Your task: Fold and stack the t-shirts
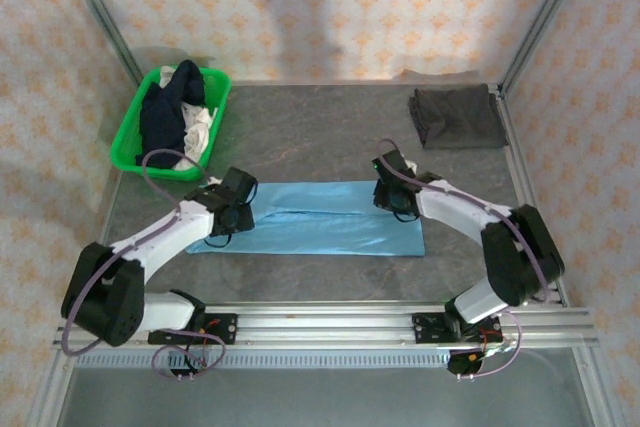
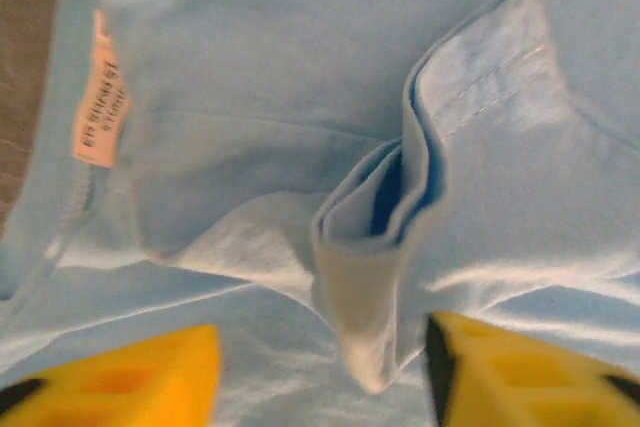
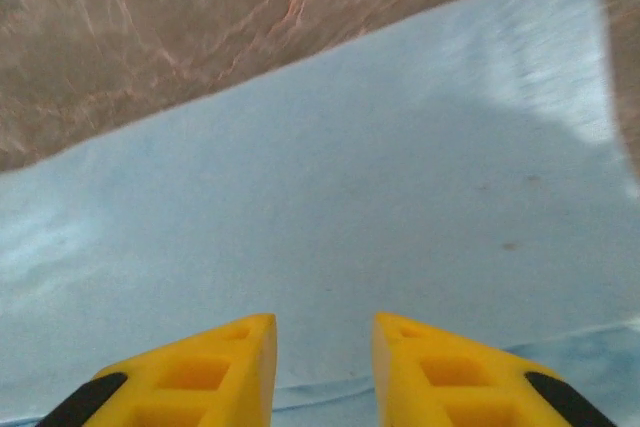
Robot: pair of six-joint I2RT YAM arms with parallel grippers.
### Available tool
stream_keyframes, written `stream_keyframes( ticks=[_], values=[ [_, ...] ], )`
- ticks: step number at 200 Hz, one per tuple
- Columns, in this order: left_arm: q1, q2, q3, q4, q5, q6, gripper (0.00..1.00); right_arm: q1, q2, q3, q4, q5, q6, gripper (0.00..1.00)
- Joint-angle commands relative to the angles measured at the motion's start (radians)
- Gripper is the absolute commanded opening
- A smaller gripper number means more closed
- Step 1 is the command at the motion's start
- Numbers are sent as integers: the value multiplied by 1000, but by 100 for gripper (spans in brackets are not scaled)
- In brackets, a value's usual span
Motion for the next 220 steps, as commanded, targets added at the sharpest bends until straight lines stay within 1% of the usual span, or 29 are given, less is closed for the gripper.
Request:
stream_keyframes(
  ticks=[1,23,49,56,58,64,71,81,90,103,123,129,132,153,181,210,220],
  values=[
    [-1,-54,42,-42,-60,-12,68,-1,72,12,20,3,25,29],
    [8,10,118,-32,-113,12,69,-1,105,6,11,51,33,29],
    [53,183,227,-1,-95,54,67,-7,129,0,12,72,32,28],
    [69,234,249,14,-66,59,64,-10,137,0,13,77,30,28],
    [72,248,256,16,-58,81,63,-11,139,-1,14,78,30,27],
    [82,285,276,14,-36,94,59,-16,143,-1,13,80,30,27],
    [82,318,294,7,-15,106,54,-20,148,-1,14,80,29,27],
    [73,336,289,7,13,113,50,-27,152,-2,17,79,27,27],
    [60,323,267,10,24,111,46,-34,153,-3,14,81,26,26],
    [44,283,225,-6,20,96,37,-45,149,-6,13,83,23,26],
    [12,187,148,-31,14,71,23,-63,142,-11,7,90,16,26],
    [0,158,127,-40,11,70,20,-69,143,-11,5,96,14,26],
    [-7,138,117,-42,11,44,20,-73,142,-11,2,99,12,26],
    [-69,20,60,-41,13,23,19,-98,150,-5,-8,115,3,26],
    [-171,-47,12,-70,24,12,17,-127,145,6,-11,108,-11,26],
    [-245,-99,-38,-58,113,-7,16,-132,119,28,-41,117,-22,26],
    [-260,-123,-43,-55,128,-16,19,-135,109,33,-47,120,-25,26]
  ],
)
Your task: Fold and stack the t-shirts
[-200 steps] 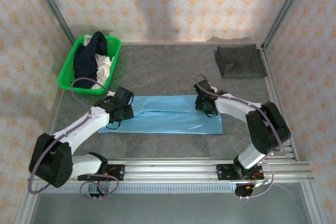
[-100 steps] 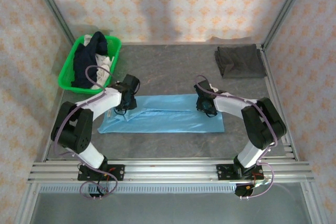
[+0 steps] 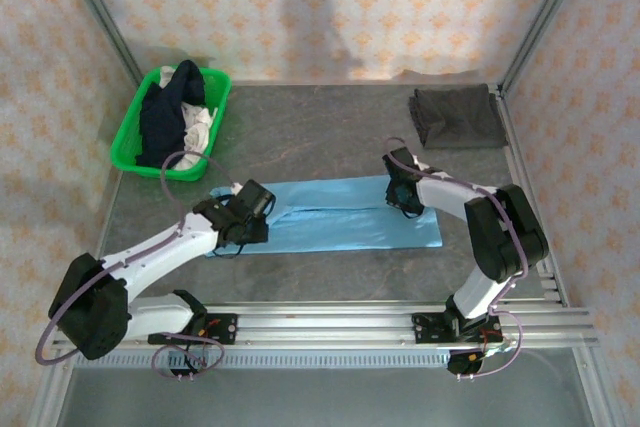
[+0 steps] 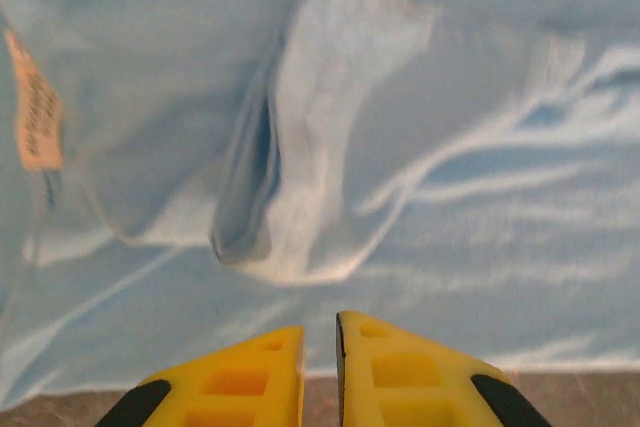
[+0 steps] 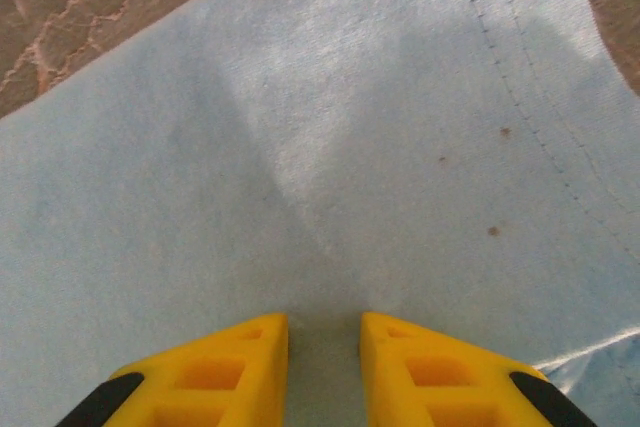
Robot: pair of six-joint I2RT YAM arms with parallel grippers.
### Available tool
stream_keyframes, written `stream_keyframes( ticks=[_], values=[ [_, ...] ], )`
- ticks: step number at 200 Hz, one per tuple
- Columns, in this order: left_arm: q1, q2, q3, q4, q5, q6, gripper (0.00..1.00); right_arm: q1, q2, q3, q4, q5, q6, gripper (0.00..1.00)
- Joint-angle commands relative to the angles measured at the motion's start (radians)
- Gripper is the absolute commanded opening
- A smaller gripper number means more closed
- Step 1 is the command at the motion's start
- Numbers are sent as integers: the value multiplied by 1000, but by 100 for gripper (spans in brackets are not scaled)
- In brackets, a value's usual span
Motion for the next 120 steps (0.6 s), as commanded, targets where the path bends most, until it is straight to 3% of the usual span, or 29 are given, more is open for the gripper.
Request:
stream_keyframes(
  ticks=[1,13,23,27,46,77,120],
  values=[
    [-35,-55,-25,-34,55,-38,19,-8,-18,25,-68,55,-21,26],
    [-36,-82,-7,-59,-1,-56,35,-9,-27,30,-69,45,-26,26],
    [-31,-93,14,-67,-69,-61,62,-9,-27,31,-62,32,-29,26],
    [-28,-91,27,-72,-100,-62,69,-9,-27,30,-58,26,-30,26],
    [27,-13,87,-62,-141,-26,77,-8,-20,31,-53,22,-34,26],
    [118,216,192,-24,-87,39,63,-11,-19,38,-54,22,-43,26],
    [116,310,218,-11,8,98,18,-18,-51,48,-60,0,-49,26]
  ],
)
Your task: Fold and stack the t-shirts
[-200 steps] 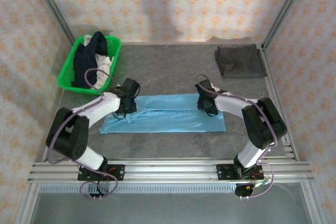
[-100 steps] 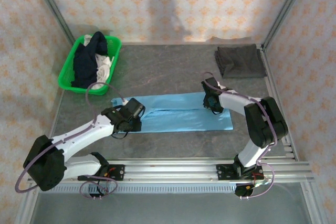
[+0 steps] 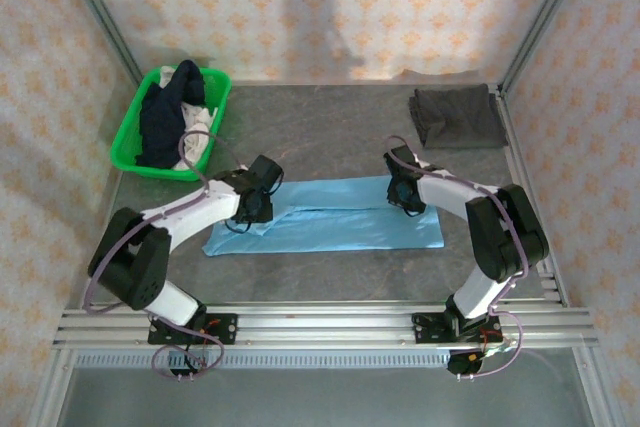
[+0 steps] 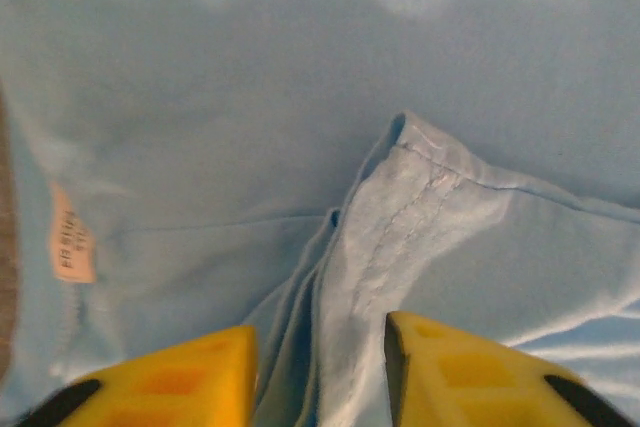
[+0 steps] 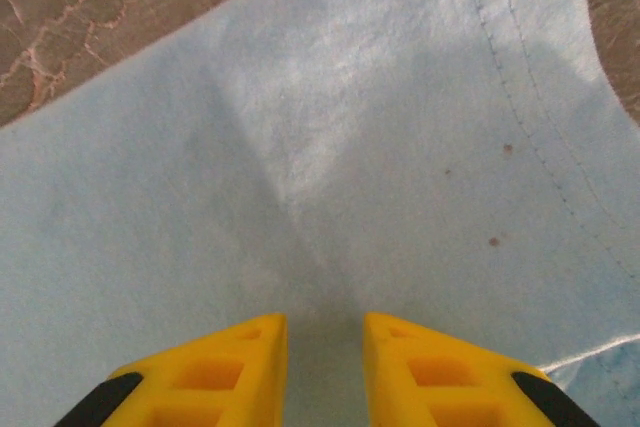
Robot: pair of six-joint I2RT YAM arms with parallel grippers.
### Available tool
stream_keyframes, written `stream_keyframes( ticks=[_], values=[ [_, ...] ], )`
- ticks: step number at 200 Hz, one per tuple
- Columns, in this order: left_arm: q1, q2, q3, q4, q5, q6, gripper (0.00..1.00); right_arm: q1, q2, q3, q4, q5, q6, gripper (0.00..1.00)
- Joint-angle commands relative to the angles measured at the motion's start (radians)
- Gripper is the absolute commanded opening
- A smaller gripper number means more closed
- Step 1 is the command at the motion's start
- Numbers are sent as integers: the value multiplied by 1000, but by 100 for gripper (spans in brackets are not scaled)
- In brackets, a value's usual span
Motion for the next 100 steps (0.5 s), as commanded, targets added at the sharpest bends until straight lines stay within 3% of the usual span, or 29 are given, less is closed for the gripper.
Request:
stream_keyframes(
  ticks=[1,26,84,92,100],
  values=[
    [-5,-14,9,-10,43,43,17,-10,-50,25,-31,-3,-15,26],
    [-46,-93,-21,-53,7,26,0,-9,-75,24,-33,-5,-13,27],
    [-250,-158,-104,-138,-49,-86,0,-9,-62,27,-41,8,-10,27],
    [-268,-162,-116,-142,-50,-104,11,-10,-63,28,-42,3,-10,27],
    [-284,-171,-128,-138,-45,-117,14,-10,-64,30,-44,-1,-10,27]
  ],
)
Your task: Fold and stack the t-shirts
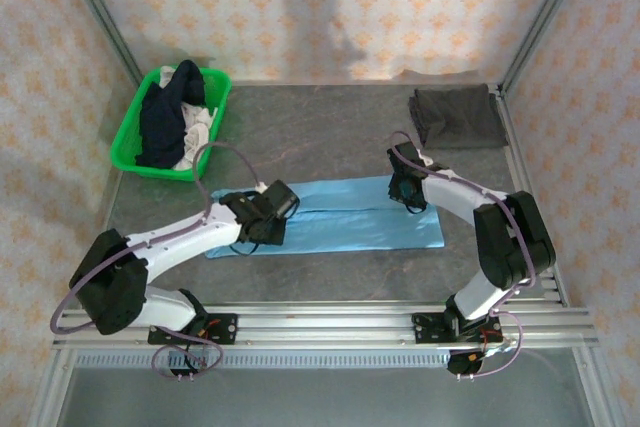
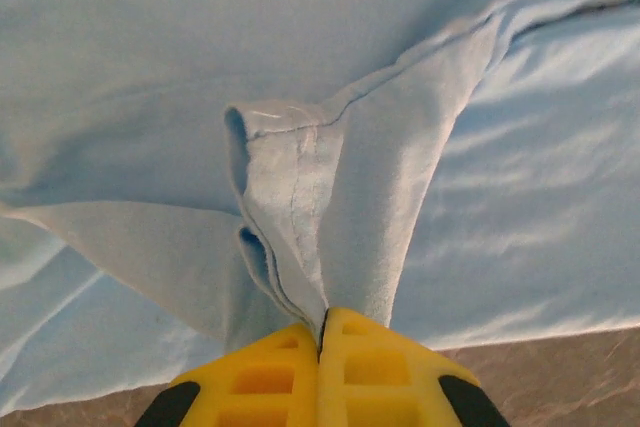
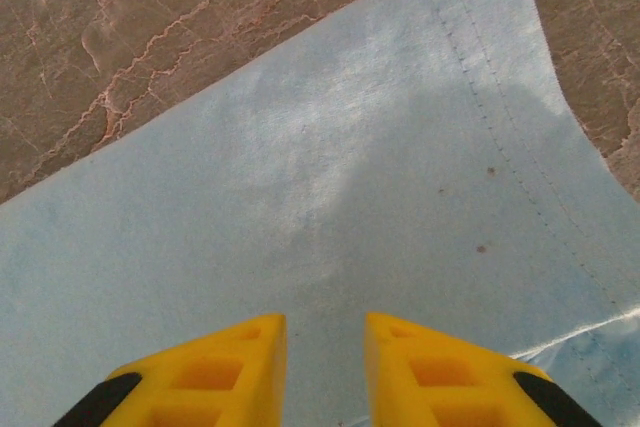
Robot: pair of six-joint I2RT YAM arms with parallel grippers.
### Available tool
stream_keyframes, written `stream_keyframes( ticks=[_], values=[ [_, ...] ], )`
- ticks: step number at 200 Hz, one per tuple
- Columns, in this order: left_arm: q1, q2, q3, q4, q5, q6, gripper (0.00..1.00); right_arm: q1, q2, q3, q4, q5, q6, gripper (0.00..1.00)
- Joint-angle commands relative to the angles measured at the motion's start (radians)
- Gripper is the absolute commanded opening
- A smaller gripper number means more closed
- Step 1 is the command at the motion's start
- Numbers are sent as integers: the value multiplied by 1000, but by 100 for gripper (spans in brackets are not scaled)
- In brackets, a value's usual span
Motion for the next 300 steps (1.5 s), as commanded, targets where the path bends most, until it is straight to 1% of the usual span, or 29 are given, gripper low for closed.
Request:
stream_keyframes(
  ticks=[1,9,17,20,36,51,70,81,95,120,139,154,181,199,210,228,261,287,300],
  values=[
    [-41,-13,-45,-74,-36,-81,15,-4,-11,24,-38,6,-7,27],
    [-52,-24,-54,-67,-29,-89,22,-4,-14,25,-39,3,-9,27],
    [-56,-43,-58,-63,-26,-96,35,-4,-19,26,-39,-1,-9,27],
    [-58,-49,-59,-62,-25,-96,37,-3,-21,27,-40,-3,-9,27],
    [-58,-78,-50,-50,-17,-88,45,-3,-29,28,-36,-18,-8,27],
    [-57,-98,-28,-44,-21,-71,58,-2,-39,28,-27,-34,-7,27],
    [-41,-98,7,-63,-84,-63,62,-2,-41,17,-10,-49,-3,27],
    [-7,-86,30,-69,-109,-55,62,-2,-36,17,-8,-48,-1,27],
    [50,-57,39,-46,-101,-42,61,-1,-29,16,-5,-49,-2,27],
    [128,34,58,-3,-73,-26,49,-2,-27,11,-6,-33,0,27],
    [144,111,83,48,-16,-6,46,-2,-30,7,-5,-28,-1,27],
    [142,165,110,81,58,5,43,-2,-33,5,-6,-31,-2,27],
    [104,200,121,134,157,-14,42,-2,-43,-4,-6,-23,-3,27],
    [62,207,125,142,183,-32,41,-3,-49,-6,-9,-14,-6,27],
    [39,205,124,152,208,-43,38,-4,-50,-4,-11,-11,-8,27],
    [-3,185,124,171,213,-66,37,-4,-52,-4,-12,-11,-9,27],
    [-65,166,131,201,255,-90,37,-3,-50,-3,-11,-11,-8,27],
    [-81,156,123,218,293,-83,38,-3,-51,-4,-13,-8,-9,27],
    [-77,133,123,196,268,-73,38,-4,-55,-4,-12,-12,-5,27]
  ],
)
